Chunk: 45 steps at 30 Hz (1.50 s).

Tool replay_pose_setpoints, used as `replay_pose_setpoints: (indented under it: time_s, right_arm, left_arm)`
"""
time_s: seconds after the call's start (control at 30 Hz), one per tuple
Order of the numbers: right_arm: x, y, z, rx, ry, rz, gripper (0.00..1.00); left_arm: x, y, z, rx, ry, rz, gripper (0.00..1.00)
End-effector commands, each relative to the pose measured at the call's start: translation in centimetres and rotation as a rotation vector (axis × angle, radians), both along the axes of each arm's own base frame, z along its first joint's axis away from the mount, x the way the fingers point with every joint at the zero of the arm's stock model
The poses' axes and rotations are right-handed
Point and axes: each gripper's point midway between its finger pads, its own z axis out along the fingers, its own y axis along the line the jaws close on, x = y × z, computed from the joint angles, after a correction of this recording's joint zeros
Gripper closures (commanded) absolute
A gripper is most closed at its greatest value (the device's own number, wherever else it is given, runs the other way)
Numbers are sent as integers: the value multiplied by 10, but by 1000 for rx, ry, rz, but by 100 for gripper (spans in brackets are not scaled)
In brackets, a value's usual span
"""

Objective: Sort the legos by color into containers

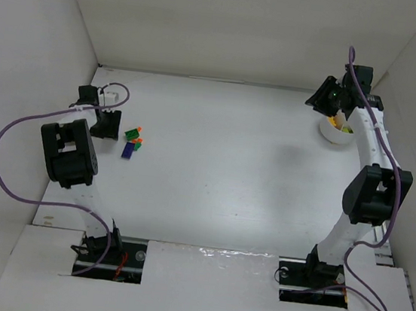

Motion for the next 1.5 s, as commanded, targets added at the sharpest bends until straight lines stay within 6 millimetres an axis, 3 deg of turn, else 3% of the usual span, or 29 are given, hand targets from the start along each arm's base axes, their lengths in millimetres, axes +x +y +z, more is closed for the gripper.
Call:
replay_pose_setpoints:
  time_s: [0.0,0.23,0.6,0.83,1.03,1.3,1.47]
  right_arm:
    - [9,-4,20,-7,-57,0,56]
    - [9,-5,23,-5,-55,-13,56]
    - [10,-7,26,-11,-63,-20,56]
    - [12,-5,26,-5,-64,-12,56]
    - [11,-5,24,-4,-55,-12,56]
    - [11,-5,24,-4,-55,-12,56]
    - [10,0,25,14,-55,11,56]
  left_arm:
    - [20,5,12,3,-45,5,49]
    - [34,6,5,-15,-48,-4,49]
    - [2,-11,-4,-60,-3,-38,57]
    - [0,-17,-11,-89,14,-71,60]
    - [10,-17,-10,-83,9,-89,62]
    - [2,-23,-19,-88,45,-113,78]
    - [-5,-32,-13,-112,26,-165,90]
